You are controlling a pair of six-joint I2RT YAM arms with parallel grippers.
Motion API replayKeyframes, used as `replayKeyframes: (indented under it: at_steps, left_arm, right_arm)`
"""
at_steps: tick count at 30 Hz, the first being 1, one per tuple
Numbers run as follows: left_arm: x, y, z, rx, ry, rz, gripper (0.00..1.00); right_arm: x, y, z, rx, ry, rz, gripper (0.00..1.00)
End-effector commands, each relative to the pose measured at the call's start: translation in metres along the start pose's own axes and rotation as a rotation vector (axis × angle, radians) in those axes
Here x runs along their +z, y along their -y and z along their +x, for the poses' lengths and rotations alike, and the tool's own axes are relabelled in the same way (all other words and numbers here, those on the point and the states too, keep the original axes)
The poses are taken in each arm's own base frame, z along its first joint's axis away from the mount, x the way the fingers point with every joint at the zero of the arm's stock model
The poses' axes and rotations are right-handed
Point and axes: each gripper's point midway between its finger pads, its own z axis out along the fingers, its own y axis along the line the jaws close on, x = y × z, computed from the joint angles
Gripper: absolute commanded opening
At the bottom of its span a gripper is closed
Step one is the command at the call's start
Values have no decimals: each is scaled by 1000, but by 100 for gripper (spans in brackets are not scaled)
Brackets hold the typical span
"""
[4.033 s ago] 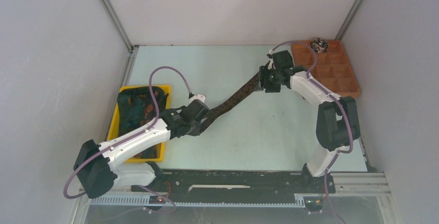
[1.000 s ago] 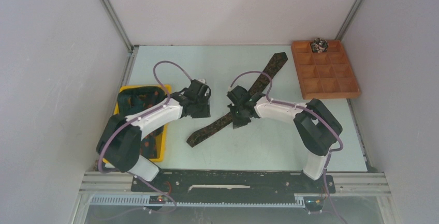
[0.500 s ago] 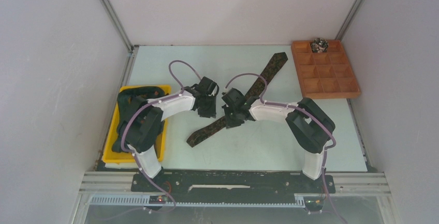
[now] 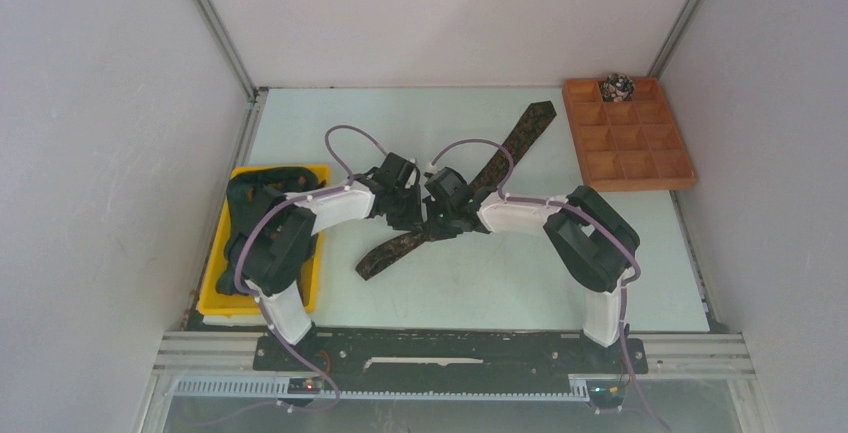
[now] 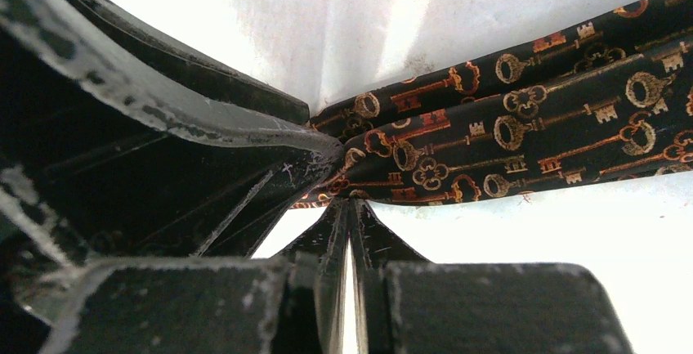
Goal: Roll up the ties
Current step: Flatten out the tie at the center of the board.
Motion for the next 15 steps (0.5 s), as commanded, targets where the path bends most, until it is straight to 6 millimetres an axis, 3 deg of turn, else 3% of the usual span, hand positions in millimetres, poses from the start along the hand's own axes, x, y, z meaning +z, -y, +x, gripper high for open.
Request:
replayKeyframes:
  at_steps: [1,7,15]
  left_arm:
    - [-9,-1,6,-11,-13,-11,31]
    - [-34,-4,-21,6,77,-77,39]
    - [-102,-16,-41,-32,275,-157,53]
  right_arm:
    - [8,24,25,-16,-74,92,6]
    - [-16,15,18,-33,-36,61,6]
    - [-48,-7,-4,-76,82,-41,6]
